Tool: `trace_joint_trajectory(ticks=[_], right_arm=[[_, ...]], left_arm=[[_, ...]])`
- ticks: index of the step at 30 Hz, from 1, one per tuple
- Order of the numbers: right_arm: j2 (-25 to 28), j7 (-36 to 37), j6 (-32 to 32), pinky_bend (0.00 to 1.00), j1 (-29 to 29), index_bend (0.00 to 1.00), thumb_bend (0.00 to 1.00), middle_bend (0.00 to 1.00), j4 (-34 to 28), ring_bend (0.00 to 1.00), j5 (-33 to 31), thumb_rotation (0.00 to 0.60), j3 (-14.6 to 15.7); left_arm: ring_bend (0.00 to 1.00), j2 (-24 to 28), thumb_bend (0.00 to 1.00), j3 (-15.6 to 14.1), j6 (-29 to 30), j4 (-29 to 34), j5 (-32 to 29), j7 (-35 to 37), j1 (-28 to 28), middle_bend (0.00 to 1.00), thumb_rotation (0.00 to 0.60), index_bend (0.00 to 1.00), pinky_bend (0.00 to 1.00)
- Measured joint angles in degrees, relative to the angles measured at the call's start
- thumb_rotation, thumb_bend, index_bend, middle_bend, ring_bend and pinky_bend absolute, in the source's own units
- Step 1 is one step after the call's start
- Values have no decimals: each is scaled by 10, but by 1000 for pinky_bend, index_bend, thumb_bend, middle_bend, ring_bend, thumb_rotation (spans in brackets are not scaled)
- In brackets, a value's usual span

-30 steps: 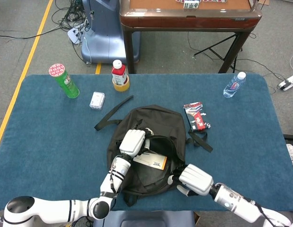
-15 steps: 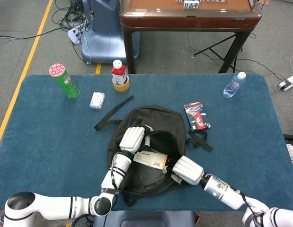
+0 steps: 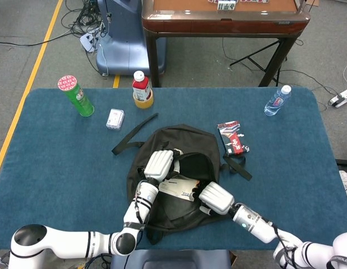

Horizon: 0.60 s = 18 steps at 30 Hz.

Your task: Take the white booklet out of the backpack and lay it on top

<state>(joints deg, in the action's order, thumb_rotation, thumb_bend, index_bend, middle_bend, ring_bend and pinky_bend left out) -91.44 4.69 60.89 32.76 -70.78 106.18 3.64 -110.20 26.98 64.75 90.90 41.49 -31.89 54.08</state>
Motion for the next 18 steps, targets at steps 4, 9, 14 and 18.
trace_joint_trajectory(ticks=[4, 9, 14, 18], right_arm=[[-23, -12, 10, 390, -1, 375, 227, 389, 31, 301, -4, 600, 2], [-58, -11, 29, 390, -3, 375, 209, 388, 65, 301, -14, 600, 1], [-81, -7, 51, 390, -5, 375, 209, 386, 86, 301, -22, 600, -2], [-89, -17, 52, 390, 0, 375, 209, 369, 96, 301, -26, 600, -4]], left_arm=[[356, 0, 810, -3, 5, -1, -1, 7, 2, 444, 600, 611, 66], [356, 4, 810, -5, 10, 1, -5, 15, 1, 444, 600, 611, 66], [356, 11, 810, -6, 13, 6, -7, 22, -1, 444, 600, 609, 66], [356, 14, 809, -6, 14, 9, -10, 26, 0, 444, 600, 608, 66]])
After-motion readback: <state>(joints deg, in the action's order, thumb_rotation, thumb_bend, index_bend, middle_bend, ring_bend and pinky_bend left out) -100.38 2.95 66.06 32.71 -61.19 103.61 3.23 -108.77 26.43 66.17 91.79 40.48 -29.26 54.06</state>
